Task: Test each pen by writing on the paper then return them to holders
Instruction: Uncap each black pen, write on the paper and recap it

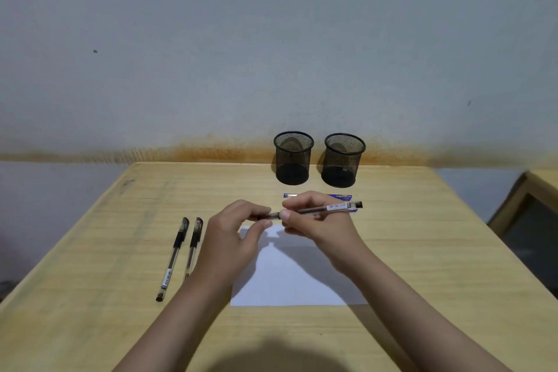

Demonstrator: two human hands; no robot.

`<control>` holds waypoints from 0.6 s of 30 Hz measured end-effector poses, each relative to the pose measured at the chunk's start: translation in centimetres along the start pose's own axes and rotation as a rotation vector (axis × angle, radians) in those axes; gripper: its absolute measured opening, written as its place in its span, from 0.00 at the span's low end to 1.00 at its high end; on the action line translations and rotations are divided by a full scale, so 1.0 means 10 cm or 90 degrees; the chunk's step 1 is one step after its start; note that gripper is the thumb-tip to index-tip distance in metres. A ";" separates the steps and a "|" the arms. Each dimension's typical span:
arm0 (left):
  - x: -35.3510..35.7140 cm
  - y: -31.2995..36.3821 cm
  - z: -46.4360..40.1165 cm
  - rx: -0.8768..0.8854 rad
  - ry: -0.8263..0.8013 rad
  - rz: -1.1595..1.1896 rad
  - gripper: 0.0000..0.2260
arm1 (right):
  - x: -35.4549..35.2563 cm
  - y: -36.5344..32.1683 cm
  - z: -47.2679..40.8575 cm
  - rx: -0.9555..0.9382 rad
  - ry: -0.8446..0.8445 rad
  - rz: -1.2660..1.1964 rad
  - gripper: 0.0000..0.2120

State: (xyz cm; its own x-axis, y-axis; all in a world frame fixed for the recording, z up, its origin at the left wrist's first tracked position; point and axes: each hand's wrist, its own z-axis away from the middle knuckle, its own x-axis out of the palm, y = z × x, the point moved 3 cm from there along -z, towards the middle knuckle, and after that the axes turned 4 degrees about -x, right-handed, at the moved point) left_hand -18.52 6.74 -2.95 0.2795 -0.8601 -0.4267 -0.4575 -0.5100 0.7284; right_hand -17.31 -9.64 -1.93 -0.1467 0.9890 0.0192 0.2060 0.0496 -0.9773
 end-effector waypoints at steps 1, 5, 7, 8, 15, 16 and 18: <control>-0.01 0.01 0.01 0.008 -0.005 0.003 0.05 | 0.03 0.01 -0.01 -0.007 -0.002 0.010 0.05; -0.14 0.00 0.01 0.031 -0.011 -0.007 0.05 | 0.09 0.00 -0.02 -0.039 -0.015 0.023 0.03; -0.23 -0.02 0.00 0.054 -0.017 -0.027 0.05 | 0.14 -0.01 -0.01 -0.054 -0.017 0.019 0.04; -0.28 -0.04 -0.02 0.071 -0.019 -0.037 0.04 | 0.17 -0.02 -0.01 -0.061 -0.017 0.018 0.04; -0.60 -0.17 -0.03 0.111 0.008 -0.076 0.03 | 0.47 -0.04 -0.05 -0.102 -0.036 0.019 0.06; -0.63 -0.19 -0.03 0.102 0.013 -0.072 0.03 | 0.51 -0.03 -0.07 -0.108 -0.039 0.023 0.05; -0.66 -0.20 -0.02 0.099 0.008 -0.069 0.03 | 0.61 -0.01 -0.07 -0.123 -0.048 0.050 0.06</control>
State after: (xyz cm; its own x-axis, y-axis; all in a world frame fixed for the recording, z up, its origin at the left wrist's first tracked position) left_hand -19.26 13.44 -1.45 0.3445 -0.8005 -0.4905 -0.5487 -0.5956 0.5866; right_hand -17.55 -3.52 -1.55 -0.1937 0.9779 -0.0782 0.4002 0.0059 -0.9164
